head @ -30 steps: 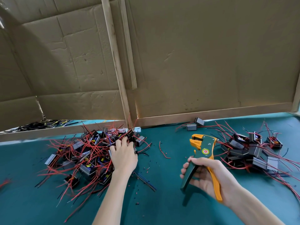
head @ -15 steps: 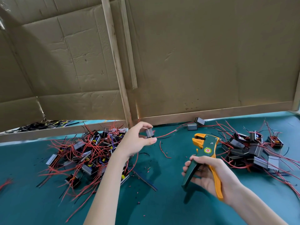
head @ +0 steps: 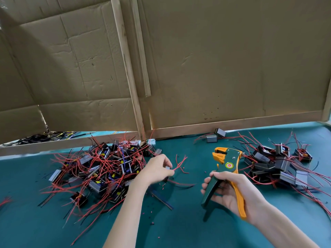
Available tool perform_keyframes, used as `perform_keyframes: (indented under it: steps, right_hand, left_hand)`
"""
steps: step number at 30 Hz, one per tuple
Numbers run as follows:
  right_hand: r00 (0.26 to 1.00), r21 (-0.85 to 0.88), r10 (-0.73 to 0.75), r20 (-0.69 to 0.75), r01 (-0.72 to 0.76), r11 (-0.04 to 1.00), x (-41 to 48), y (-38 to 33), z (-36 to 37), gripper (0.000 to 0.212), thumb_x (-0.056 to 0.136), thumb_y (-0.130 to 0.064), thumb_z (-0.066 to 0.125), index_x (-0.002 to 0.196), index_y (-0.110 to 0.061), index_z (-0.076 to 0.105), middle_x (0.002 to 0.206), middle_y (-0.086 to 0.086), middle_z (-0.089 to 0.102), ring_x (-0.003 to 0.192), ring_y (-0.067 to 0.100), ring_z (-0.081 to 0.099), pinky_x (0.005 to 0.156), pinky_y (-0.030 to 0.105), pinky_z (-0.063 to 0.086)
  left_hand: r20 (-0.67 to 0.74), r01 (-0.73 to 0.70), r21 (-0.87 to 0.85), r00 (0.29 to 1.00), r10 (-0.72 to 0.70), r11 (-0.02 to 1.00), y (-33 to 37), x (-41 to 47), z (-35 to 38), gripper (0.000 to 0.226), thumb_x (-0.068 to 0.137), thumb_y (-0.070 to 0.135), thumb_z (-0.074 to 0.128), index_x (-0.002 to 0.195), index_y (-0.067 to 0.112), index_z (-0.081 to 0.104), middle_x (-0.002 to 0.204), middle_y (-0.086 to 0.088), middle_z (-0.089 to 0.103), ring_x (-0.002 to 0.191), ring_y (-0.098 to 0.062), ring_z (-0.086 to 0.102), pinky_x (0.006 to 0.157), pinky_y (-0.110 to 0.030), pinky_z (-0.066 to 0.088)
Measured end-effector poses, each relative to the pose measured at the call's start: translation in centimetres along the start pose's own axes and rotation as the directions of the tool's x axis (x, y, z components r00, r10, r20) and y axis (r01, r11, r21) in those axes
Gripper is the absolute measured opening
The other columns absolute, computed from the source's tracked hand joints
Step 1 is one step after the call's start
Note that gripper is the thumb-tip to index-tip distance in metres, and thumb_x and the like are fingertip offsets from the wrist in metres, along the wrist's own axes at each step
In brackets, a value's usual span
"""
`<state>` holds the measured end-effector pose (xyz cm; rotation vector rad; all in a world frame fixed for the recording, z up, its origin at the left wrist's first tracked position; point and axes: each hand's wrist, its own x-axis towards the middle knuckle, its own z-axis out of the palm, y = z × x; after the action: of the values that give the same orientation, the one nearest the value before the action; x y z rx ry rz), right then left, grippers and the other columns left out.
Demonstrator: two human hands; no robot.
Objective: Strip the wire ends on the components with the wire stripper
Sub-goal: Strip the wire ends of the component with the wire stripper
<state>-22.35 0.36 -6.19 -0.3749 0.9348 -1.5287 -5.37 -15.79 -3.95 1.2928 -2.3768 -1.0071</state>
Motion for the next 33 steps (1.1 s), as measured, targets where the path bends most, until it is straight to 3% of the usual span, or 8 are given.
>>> perform_keyframes:
  steps: [3,6,9,12,18,25,29,33]
  right_hand:
    - [1.000,0.000,-0.004,0.002,0.004,1.000,0.0,0.0,0.0,0.023,0.065,-0.004,0.066,0.086,0.005,0.061,0.078,0.025,0.065,0.067,0.037,0.068,0.062,0.046,0.059]
    - [1.000,0.004,-0.015,0.002,0.015,1.000,0.0,-0.1,0.0,0.025,0.063,-0.004,0.066,0.086,0.004,0.061,0.078,0.025,0.065,0.068,0.038,0.068,0.061,0.046,0.059]
    - [1.000,0.013,-0.019,0.000,0.019,1.000,-0.1,-0.2,-0.1,0.025,0.065,-0.004,0.064,0.088,0.004,0.060,0.078,0.024,0.065,0.068,0.038,0.069,0.061,0.046,0.059]
    - [1.000,0.013,-0.016,-0.003,0.016,1.000,-0.1,-0.2,0.0,0.024,0.067,-0.004,0.064,0.089,0.004,0.060,0.078,0.024,0.065,0.068,0.037,0.069,0.061,0.045,0.059]
    - [1.000,0.006,-0.020,-0.008,0.021,1.000,-0.1,-0.3,0.0,0.025,0.067,-0.005,0.064,0.090,0.004,0.060,0.079,0.024,0.066,0.069,0.037,0.069,0.061,0.045,0.059]
    - [1.000,0.006,-0.013,-0.007,0.013,1.000,-0.1,-0.2,0.0,0.023,0.068,-0.004,0.064,0.090,0.004,0.060,0.080,0.024,0.065,0.069,0.037,0.069,0.063,0.046,0.059]
    - [1.000,0.009,-0.017,-0.010,0.017,1.000,-0.2,-0.3,0.1,0.023,0.067,-0.004,0.064,0.088,0.005,0.060,0.079,0.024,0.065,0.069,0.037,0.069,0.062,0.046,0.059]
    - [1.000,0.014,-0.020,-0.014,0.020,1.000,-0.2,-0.4,0.2,0.022,0.068,-0.004,0.063,0.088,0.005,0.060,0.079,0.024,0.065,0.068,0.037,0.069,0.061,0.045,0.059]
  left_hand:
    - [-0.031,-0.055,0.094,0.998,0.058,0.994,-0.5,0.1,0.4,0.017,0.085,0.001,0.058,0.089,0.017,0.058,0.097,0.002,0.061,0.088,-0.012,0.056,0.075,-0.019,0.045]
    - [-0.016,-0.141,0.101,0.990,0.144,0.985,0.6,-0.6,-0.6,0.039,0.077,-0.012,0.048,0.088,0.023,0.062,0.102,0.006,0.057,0.105,-0.011,0.052,0.086,-0.021,0.037]
    - [0.160,-0.208,0.206,0.971,0.177,0.956,1.6,-1.4,-2.0,0.053,0.067,-0.016,0.042,0.074,0.031,0.067,0.103,-0.006,0.058,0.103,-0.026,0.054,0.085,-0.035,0.045]
    - [0.301,-0.228,0.413,0.948,0.104,0.882,2.1,-1.7,-2.1,0.042,0.069,-0.008,0.064,0.081,0.031,0.073,0.109,-0.007,0.057,0.095,-0.025,0.052,0.082,-0.034,0.039]
    - [0.244,-0.167,0.562,0.969,0.031,0.810,0.8,-1.0,-0.6,0.031,0.070,0.012,0.078,0.085,0.039,0.075,0.117,0.002,0.057,0.113,-0.024,0.045,0.103,-0.041,0.035]
    - [0.156,-0.169,0.516,0.982,0.102,0.840,0.1,-0.6,-0.2,0.022,0.069,0.016,0.079,0.078,0.037,0.076,0.094,0.006,0.067,0.099,-0.024,0.053,0.097,-0.037,0.043]
    - [0.160,-0.221,0.533,0.974,0.159,0.817,-0.1,-0.7,-0.2,0.018,0.070,0.020,0.079,0.080,0.035,0.075,0.094,0.008,0.067,0.095,-0.018,0.050,0.096,-0.032,0.037]
    - [0.165,-0.254,0.517,0.967,0.195,0.818,-0.8,-0.7,-0.4,0.014,0.074,0.026,0.080,0.086,0.030,0.074,0.084,0.014,0.057,0.082,-0.004,0.035,0.078,-0.028,0.024]
